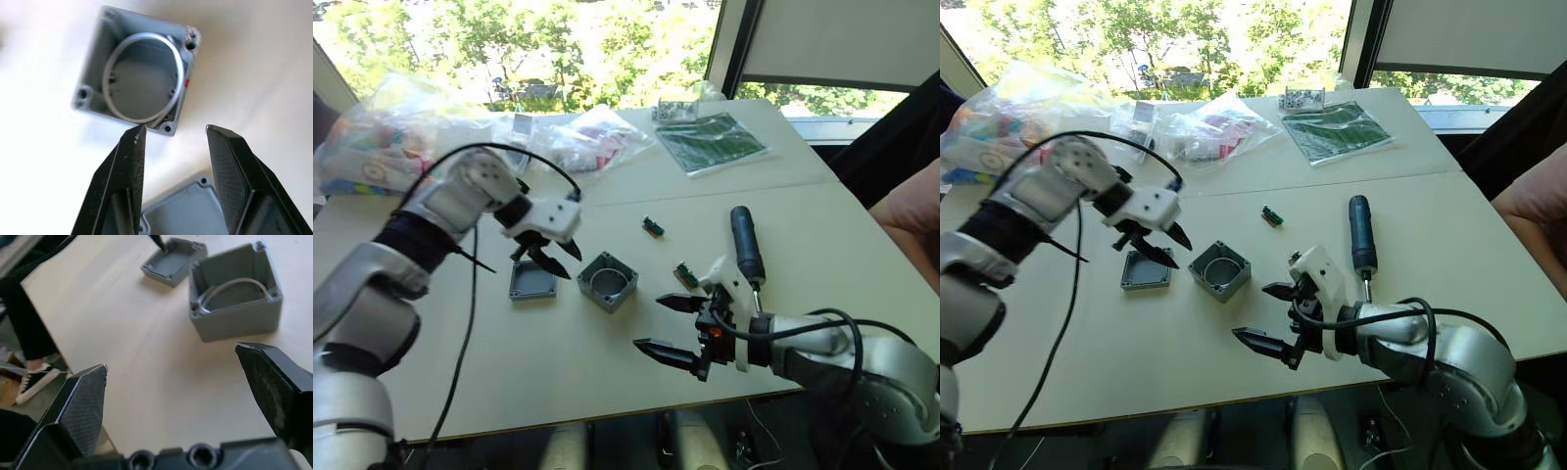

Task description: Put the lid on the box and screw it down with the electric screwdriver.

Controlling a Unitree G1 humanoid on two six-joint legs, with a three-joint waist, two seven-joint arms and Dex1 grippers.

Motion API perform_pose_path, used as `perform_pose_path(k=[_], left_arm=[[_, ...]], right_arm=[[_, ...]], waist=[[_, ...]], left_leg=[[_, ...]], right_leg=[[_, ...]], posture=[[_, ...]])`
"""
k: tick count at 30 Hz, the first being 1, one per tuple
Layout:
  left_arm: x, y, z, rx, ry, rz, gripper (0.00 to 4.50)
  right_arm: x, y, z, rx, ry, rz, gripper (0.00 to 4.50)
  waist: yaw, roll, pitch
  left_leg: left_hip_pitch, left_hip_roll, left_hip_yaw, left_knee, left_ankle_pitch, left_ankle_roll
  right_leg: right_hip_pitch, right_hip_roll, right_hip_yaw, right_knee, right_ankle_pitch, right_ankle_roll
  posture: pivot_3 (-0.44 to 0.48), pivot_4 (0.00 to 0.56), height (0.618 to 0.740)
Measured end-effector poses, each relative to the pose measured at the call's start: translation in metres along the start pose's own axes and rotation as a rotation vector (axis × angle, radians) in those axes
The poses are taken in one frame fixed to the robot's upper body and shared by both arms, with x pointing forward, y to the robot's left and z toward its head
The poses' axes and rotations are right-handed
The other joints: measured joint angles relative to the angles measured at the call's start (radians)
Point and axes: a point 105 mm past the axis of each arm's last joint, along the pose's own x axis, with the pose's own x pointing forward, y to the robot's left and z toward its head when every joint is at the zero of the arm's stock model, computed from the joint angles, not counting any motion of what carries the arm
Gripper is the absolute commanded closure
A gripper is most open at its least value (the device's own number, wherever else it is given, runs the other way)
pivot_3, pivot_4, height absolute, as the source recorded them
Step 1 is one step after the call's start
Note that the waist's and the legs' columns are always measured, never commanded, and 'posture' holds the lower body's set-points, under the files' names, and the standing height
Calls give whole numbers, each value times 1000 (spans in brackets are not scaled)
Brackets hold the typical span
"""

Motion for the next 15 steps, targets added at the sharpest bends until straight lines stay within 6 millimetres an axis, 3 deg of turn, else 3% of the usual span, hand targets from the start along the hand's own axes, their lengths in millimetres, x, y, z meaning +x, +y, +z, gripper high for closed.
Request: perform_pose_path(k=[2,5,8,11,15], left_arm=[[-24,2,9,-102,-67,140,2540],[-42,-7,-5,-371,-136,319,2540],[-43,-13,-21,-609,-153,454,2540],[-44,-24,-53,-850,-1,682,2540],[-19,-40,-83,-1069,127,778,2540]], right_arm=[[0,0,18,-40,-47,41,0],[3,1,32,-70,-64,107,0],[8,3,31,-79,-42,164,0],[16,3,33,-180,3,191,0],[25,2,30,-296,66,195,0]], waist=[[4,0,0],[3,1,0],[9,-1,0],[6,-1,0],[10,-2,0]], left_leg=[[2,0,0,0,0,0],[2,0,0,-1,0,1],[1,0,-1,0,0,1],[2,-1,0,0,0,1],[2,-1,-1,0,0,0]], right_leg=[[1,0,0,1,-1,1],[1,1,0,2,-1,3],[1,1,0,2,1,6],[1,1,2,2,1,6],[1,1,2,3,1,6]], posture=[[0,150,740],[0,150,740],[0,150,740],[0,150,740],[0,150,740]])
